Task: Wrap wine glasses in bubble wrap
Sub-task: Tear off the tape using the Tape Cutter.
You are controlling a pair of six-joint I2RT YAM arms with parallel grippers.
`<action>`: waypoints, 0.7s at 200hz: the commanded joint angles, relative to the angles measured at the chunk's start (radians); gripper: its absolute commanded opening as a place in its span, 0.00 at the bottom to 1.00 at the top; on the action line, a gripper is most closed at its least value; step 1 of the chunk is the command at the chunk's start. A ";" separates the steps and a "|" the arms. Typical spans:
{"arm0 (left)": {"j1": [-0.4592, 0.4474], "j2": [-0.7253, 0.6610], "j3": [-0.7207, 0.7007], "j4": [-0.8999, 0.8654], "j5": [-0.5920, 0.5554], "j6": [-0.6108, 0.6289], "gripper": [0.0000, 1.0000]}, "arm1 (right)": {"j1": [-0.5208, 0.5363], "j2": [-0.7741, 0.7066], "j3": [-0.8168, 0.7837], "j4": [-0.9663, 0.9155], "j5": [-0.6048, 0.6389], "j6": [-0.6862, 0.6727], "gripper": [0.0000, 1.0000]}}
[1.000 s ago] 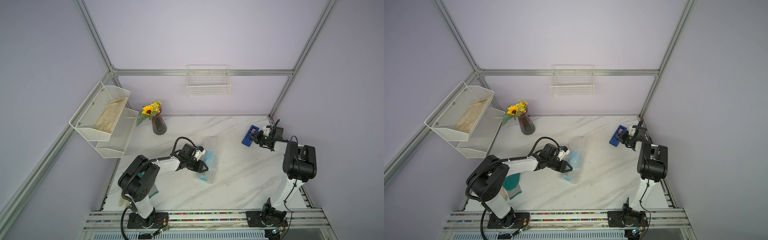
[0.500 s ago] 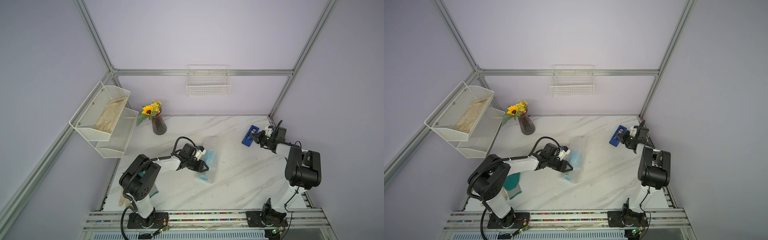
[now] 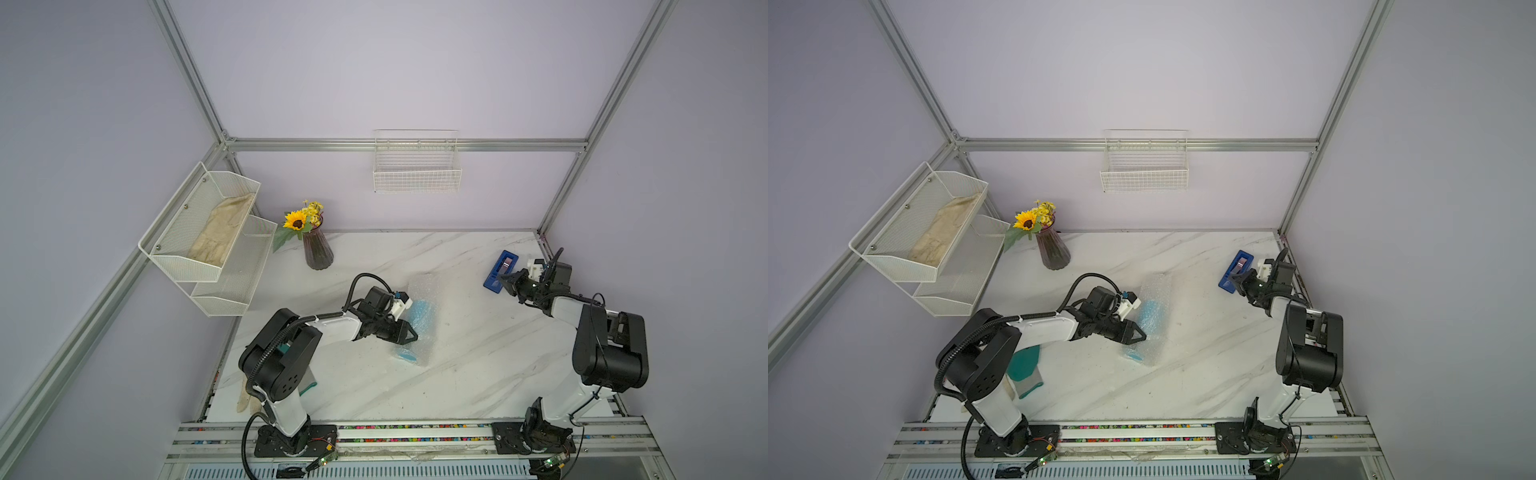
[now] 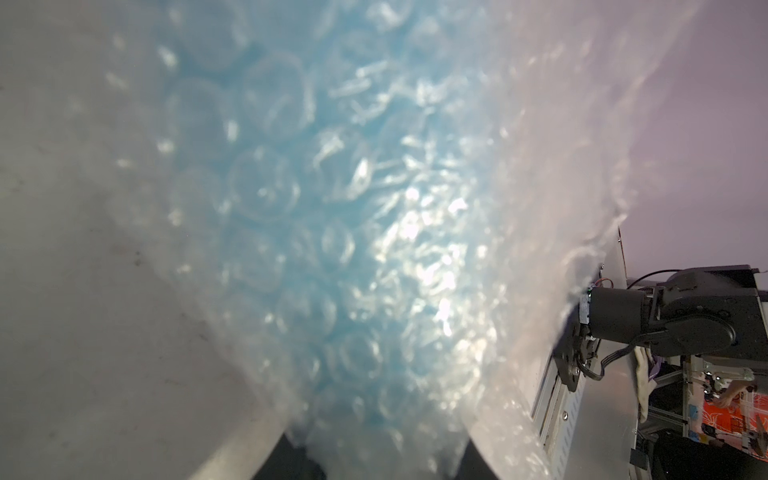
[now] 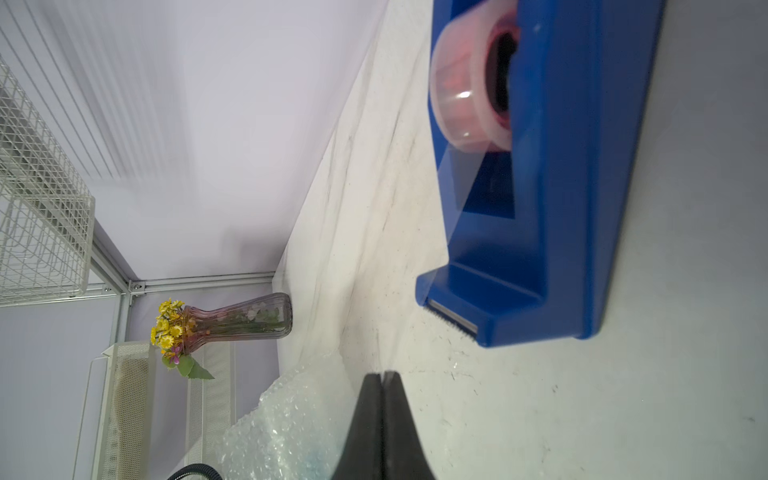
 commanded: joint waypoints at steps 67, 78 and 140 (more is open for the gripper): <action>-0.003 0.019 0.047 0.032 -0.001 0.007 0.34 | 0.024 0.087 -0.062 0.047 -0.021 -0.055 0.00; -0.003 0.022 0.048 0.033 0.000 0.005 0.34 | 0.024 0.095 -0.066 0.048 -0.012 -0.061 0.00; -0.003 0.035 0.058 0.035 0.005 0.003 0.34 | 0.025 0.147 -0.071 0.016 0.088 -0.079 0.00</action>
